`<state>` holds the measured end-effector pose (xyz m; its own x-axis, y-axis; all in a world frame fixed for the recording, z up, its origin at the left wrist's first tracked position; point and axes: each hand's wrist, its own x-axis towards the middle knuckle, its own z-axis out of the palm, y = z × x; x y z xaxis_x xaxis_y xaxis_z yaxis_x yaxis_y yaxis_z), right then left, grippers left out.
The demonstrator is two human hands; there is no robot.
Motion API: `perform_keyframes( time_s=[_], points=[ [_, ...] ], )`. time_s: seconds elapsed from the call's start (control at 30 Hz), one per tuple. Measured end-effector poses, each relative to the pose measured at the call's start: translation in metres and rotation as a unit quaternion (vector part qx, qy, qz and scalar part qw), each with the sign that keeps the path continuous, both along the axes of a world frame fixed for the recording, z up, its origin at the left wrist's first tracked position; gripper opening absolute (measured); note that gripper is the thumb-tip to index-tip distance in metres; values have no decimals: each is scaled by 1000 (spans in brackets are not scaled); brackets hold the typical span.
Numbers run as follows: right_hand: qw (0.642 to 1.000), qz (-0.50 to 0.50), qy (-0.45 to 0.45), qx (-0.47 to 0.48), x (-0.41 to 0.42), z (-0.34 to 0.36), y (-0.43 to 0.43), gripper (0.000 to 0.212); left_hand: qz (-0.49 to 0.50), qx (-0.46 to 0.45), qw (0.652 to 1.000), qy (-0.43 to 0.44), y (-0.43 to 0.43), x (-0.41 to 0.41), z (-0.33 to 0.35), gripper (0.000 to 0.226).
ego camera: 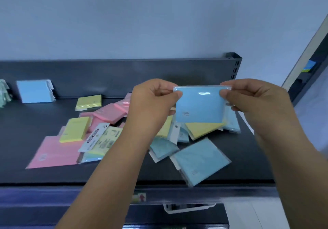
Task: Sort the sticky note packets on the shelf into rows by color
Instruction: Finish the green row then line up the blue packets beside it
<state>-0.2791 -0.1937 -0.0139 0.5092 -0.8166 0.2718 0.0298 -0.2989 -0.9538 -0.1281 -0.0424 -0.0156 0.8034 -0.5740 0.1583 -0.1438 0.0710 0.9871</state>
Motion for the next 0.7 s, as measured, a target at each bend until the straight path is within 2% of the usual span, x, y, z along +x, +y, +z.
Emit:
perform_keyframes(
  time_s=[0.13, 0.3, 0.43, 0.5, 0.7],
  points=[
    [1000, -2, -13, 10, 38, 2, 53, 14, 1, -13, 1000, 2, 51, 41, 2, 6],
    [999, -35, -25, 32, 92, -18, 142, 15, -21, 14, 999, -34, 133, 95, -1, 5],
    [1000, -31, -5, 2, 140, -20, 194, 17, 5, 18, 999, -42, 185, 138, -3, 6],
    [999, -33, 10, -16, 156, -19, 207, 16, 16, 21, 999, -34, 199, 156, -4, 8],
    [998, 13, 56, 31, 198, -9, 212, 18, 90, -15, 995, -48, 218, 187, -1, 8]
  ],
)
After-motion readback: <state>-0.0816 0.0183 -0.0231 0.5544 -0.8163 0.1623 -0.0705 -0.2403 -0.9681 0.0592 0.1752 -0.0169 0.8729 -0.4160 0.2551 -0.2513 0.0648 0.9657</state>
